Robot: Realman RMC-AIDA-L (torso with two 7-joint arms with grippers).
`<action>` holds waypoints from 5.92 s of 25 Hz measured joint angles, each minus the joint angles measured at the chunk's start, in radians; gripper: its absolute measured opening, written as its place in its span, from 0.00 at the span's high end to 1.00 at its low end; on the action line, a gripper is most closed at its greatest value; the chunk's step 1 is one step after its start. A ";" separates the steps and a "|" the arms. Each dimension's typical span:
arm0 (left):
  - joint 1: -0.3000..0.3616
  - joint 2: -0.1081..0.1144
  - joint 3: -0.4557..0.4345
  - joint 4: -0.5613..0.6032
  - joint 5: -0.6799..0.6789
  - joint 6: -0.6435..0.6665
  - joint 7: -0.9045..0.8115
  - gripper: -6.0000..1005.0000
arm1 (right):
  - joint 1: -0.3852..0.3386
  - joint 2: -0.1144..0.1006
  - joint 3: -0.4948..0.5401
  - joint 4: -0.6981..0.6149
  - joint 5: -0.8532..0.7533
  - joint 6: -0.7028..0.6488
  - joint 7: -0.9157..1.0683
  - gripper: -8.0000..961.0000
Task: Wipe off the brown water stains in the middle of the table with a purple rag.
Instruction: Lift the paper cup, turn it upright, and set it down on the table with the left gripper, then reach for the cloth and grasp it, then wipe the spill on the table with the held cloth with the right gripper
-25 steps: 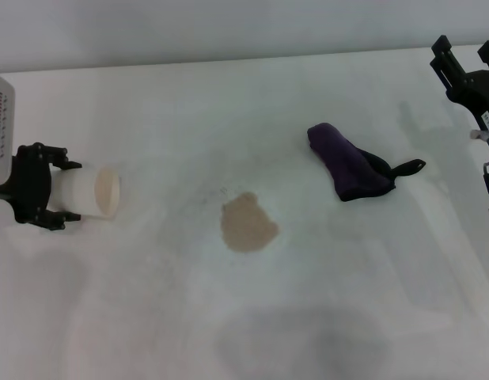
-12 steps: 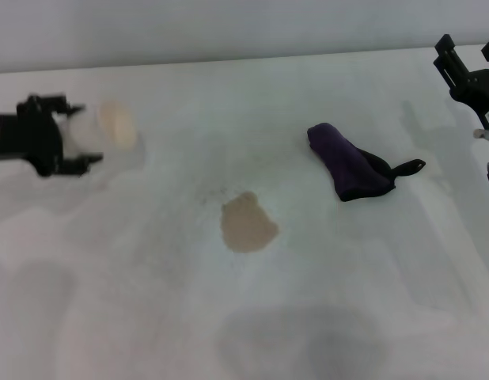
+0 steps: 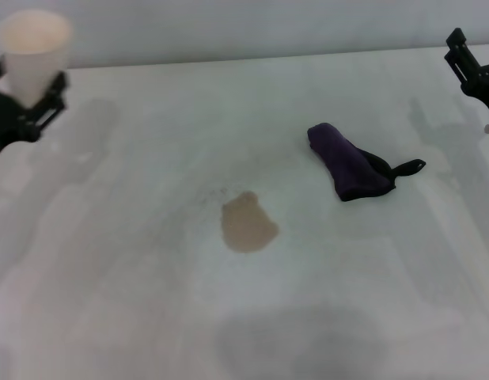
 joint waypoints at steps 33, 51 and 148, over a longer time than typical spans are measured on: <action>0.183 -0.024 -0.002 0.439 -0.320 -0.448 0.155 0.24 | -0.012 -0.003 -0.004 -0.021 -0.054 0.040 0.012 0.10; 0.294 -0.019 -0.002 0.537 -0.265 -0.370 0.252 0.11 | -0.021 -0.003 -0.004 -0.022 -0.054 0.073 0.012 0.10; 0.504 -0.010 -0.016 0.504 -0.304 0.160 0.314 0.12 | 0.160 -0.003 -1.460 -1.031 -1.154 -0.550 1.732 0.88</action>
